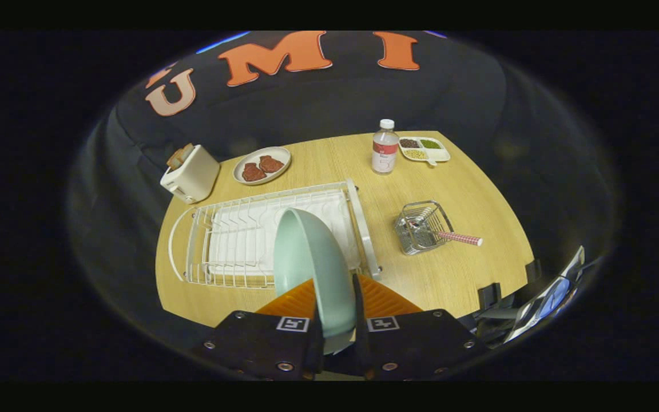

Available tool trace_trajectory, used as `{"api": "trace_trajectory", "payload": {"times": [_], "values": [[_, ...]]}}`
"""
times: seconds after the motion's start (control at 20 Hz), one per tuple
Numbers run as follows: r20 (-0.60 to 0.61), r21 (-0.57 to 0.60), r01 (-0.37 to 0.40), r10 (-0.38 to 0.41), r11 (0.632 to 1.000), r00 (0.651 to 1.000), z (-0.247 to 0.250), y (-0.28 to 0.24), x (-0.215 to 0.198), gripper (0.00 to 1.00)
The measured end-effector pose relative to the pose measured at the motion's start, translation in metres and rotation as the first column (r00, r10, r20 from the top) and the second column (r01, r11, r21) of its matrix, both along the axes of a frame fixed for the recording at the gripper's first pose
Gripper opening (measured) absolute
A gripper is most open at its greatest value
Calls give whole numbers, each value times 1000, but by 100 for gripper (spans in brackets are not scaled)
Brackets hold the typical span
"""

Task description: Take the plate from the dish rack, then take the spoon from the basket and place it into the plate.

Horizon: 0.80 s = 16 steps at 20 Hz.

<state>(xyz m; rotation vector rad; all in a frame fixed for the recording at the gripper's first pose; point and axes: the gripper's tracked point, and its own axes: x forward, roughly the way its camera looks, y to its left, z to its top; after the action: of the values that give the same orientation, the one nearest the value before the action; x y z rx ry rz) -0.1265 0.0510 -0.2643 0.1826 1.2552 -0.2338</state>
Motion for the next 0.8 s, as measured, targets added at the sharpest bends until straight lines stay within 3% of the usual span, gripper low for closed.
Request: {"api": "trace_trajectory", "payload": {"times": [0.25, 0.8], "values": [[27, 157, -37, 33, 987, 999, -5, -8, -25, 22], [78, 453, 19, -60, 891, 995, -37, -26, -84, 22]]}}
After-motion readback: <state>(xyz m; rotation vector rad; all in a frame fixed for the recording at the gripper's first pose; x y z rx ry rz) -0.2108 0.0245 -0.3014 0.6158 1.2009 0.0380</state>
